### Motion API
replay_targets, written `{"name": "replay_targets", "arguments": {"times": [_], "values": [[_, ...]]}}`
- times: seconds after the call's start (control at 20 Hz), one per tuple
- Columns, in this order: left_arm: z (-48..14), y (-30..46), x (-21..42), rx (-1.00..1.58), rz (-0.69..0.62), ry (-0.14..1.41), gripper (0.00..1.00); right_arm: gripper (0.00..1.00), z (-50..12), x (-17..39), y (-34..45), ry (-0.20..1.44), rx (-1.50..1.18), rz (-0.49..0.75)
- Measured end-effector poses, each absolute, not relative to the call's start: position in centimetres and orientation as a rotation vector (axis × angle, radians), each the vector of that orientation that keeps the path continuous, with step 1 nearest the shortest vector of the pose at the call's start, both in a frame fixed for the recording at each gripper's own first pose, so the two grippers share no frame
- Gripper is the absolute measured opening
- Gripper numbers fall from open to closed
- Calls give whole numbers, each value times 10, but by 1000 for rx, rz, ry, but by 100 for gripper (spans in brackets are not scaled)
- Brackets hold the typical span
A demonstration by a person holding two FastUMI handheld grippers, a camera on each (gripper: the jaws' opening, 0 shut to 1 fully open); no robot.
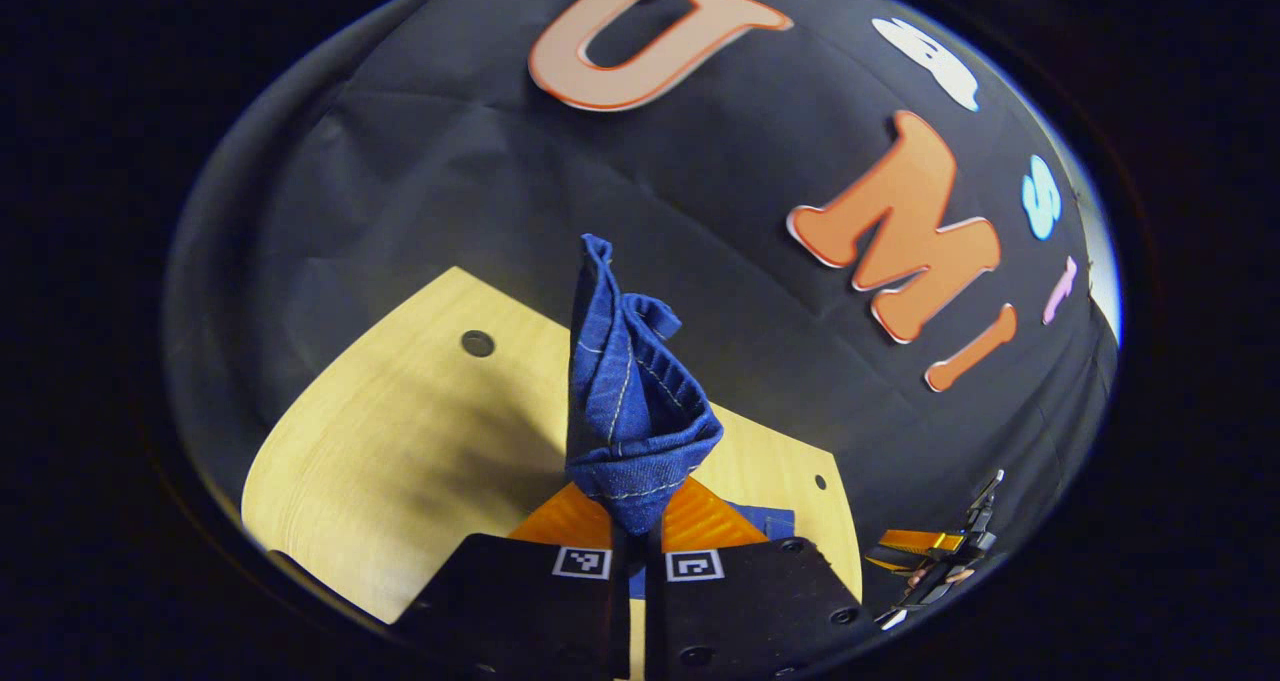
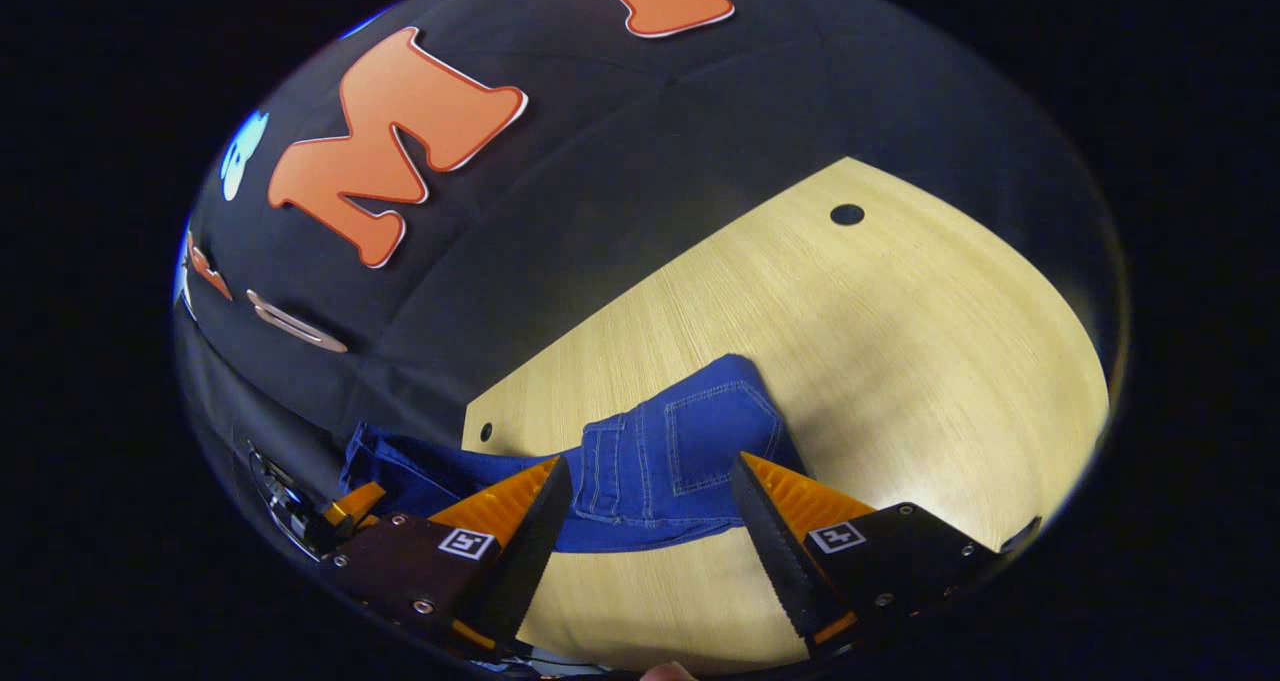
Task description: Grasp the waist and the cuffs of the jeans and fold them to make the two legs overlap; first hold the waist and fold one-third of the jeans toward the cuffs, then hold the cuffs and fold the remaining one-third in the same direction to finish folding.
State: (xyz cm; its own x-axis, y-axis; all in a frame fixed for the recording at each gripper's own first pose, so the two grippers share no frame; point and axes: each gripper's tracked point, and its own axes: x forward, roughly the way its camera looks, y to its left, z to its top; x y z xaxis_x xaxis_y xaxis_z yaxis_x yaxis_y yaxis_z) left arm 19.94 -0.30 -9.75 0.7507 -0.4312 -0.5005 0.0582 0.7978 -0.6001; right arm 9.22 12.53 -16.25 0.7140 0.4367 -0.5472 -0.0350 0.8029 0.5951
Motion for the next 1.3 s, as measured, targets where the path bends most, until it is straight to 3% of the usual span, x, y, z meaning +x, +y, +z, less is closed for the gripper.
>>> {"name": "replay_targets", "arguments": {"times": [0.55,1.3], "values": [[-74,-180,195,-453,-450,715,6,98,-132,94,78,530,340,331],[-134,-290,191,-301,-373,824,6,98,-130,96,60,530,263,369]]}}
